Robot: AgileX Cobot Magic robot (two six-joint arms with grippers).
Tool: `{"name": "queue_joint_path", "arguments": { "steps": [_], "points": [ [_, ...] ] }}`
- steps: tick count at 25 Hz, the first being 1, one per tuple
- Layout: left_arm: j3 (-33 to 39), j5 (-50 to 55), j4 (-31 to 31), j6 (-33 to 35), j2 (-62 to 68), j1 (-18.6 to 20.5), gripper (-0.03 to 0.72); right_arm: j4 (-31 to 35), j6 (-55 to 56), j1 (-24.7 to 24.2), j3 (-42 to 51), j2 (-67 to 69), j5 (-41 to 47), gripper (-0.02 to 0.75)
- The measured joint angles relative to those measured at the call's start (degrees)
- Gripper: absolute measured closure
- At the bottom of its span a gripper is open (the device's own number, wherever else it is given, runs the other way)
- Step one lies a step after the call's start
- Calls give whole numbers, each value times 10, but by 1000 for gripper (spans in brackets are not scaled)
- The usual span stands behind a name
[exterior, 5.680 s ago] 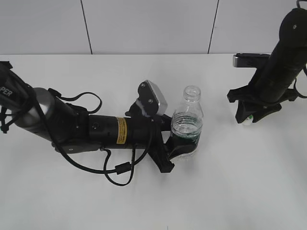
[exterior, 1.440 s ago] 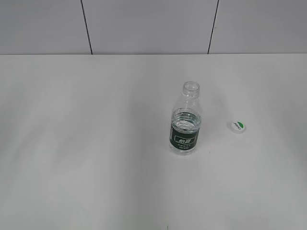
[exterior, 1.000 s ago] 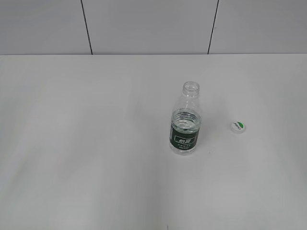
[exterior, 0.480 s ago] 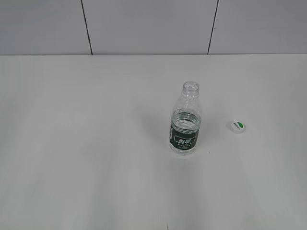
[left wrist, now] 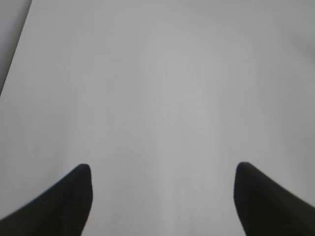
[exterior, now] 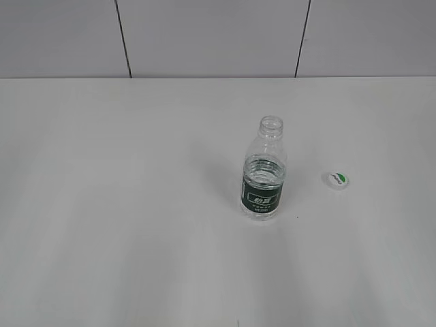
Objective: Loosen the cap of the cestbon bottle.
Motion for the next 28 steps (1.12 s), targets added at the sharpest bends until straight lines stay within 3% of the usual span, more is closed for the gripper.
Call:
{"name": "queue_joint_path", "arguments": {
  "steps": [14,28],
  "points": [
    [6,2,0,0,-79,0,158,1,2,0,0,-177,-1,146],
    [6,2,0,0,-108,3,158,1,3,0,1,-181,-3,148]
  ]
}}
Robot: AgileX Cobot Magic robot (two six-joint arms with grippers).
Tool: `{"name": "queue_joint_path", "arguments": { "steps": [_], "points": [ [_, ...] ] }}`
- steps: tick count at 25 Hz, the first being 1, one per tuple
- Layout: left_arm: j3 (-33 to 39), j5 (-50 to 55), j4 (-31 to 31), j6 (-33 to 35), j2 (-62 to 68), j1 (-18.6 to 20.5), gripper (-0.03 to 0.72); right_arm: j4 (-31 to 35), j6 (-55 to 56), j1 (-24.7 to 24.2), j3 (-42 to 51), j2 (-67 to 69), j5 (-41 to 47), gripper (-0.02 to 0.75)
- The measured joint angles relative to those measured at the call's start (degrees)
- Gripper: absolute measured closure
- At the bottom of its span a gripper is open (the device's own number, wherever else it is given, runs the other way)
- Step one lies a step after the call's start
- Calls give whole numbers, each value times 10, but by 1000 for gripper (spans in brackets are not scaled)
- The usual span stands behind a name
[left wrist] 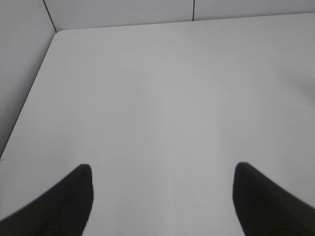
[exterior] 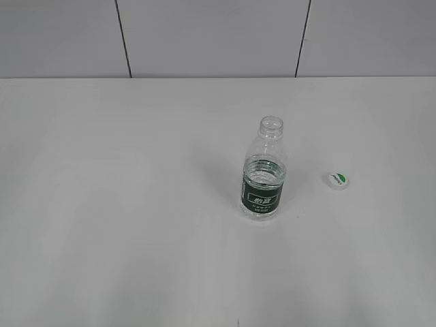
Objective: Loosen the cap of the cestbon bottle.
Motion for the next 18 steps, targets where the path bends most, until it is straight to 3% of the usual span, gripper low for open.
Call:
{"name": "queue_joint_path", "arguments": {
  "steps": [18],
  "points": [
    [0,0,0,0,0,0,160,0,0,0,0,0,-1,148]
  ]
}}
